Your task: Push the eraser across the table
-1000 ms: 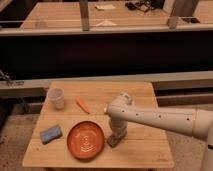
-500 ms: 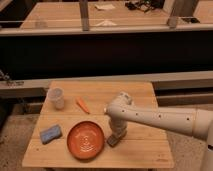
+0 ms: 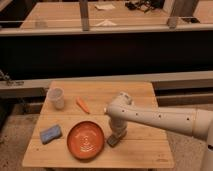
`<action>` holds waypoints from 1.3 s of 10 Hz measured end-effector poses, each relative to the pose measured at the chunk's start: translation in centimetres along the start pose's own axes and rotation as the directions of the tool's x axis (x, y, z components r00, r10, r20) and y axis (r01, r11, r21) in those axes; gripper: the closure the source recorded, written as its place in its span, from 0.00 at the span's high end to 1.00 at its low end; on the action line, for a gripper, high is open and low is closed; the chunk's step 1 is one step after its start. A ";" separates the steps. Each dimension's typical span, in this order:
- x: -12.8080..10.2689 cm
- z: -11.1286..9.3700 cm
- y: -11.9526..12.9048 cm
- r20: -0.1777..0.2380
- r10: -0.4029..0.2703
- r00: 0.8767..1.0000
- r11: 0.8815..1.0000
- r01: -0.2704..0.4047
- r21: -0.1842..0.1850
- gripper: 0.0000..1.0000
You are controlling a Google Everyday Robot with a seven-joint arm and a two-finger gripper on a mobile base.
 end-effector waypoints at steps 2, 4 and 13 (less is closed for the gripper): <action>0.0 0.0 0.0 0.000 0.000 1.000 1.000 0.000 0.000 0.02; 0.0 0.0 0.0 0.000 0.000 1.000 1.000 0.000 0.000 0.02; 0.0 0.0 0.0 0.000 0.000 1.000 1.000 0.000 0.000 0.02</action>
